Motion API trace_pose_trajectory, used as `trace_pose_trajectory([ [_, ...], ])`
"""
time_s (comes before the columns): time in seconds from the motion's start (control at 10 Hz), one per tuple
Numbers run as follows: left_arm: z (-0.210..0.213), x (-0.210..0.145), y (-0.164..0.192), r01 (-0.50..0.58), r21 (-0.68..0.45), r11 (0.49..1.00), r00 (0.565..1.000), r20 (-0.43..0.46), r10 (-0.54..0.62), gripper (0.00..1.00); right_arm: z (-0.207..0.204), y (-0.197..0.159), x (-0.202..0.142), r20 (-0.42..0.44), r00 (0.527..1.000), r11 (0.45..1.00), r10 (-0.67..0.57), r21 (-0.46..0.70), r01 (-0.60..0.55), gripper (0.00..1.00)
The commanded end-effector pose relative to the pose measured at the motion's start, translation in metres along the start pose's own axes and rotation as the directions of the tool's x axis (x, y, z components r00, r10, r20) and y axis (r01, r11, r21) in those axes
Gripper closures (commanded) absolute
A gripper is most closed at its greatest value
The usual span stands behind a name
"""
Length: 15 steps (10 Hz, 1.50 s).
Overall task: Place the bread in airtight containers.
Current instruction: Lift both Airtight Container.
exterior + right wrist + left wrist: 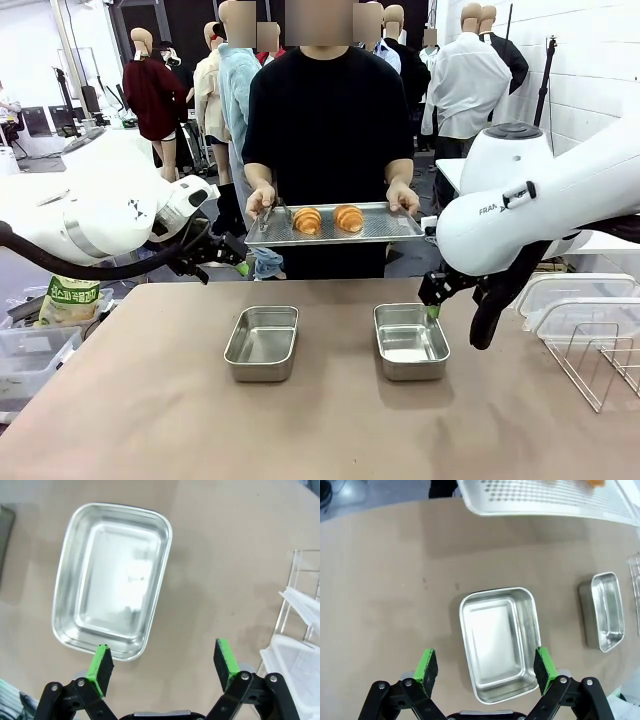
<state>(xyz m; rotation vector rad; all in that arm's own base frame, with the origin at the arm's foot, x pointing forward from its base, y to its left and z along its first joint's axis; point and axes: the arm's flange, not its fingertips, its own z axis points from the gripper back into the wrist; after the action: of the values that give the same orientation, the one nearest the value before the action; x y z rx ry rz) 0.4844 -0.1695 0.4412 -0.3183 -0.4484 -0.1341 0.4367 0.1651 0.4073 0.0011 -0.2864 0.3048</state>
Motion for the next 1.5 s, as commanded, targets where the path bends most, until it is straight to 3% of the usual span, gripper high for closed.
trace_pose_trajectory([
  [0.0, -0.013, 0.005, 0.014, -0.125, -0.002, 0.992, 0.992, -0.031, 0.125, 0.0, -0.013, 0.002, 0.018, -0.018, 1.0, 0.997, -0.024, -0.079, 0.022, 0.0],
  [0.6, -0.065, 0.009, 0.033, -0.232, 0.039, 0.972, 0.931, -0.282, 0.233, 0.0, -0.033, -0.003, 0.024, -0.054, 0.996, 0.996, -0.064, -0.06, 0.061, 0.0],
  [0.9, -0.078, 0.022, 0.03, -0.257, 0.117, 0.959, 0.85, -0.445, 0.282, 0.0, -0.032, -0.006, 0.024, -0.051, 0.996, 0.996, -0.074, -0.046, 0.071, 0.0],
  [1.2, -0.081, 0.028, 0.016, -0.216, 0.131, 0.968, 0.849, -0.464, 0.252, 0.0, -0.03, -0.009, 0.025, -0.055, 0.995, 0.996, -0.086, -0.036, 0.084, 0.0],
  [1.4, -0.082, 0.014, 0.03, -0.237, 0.106, 0.966, 0.851, -0.457, 0.259, 0.0, -0.033, -0.007, 0.02, -0.046, 0.998, 0.998, -0.051, -0.046, 0.049, 0.0],
])
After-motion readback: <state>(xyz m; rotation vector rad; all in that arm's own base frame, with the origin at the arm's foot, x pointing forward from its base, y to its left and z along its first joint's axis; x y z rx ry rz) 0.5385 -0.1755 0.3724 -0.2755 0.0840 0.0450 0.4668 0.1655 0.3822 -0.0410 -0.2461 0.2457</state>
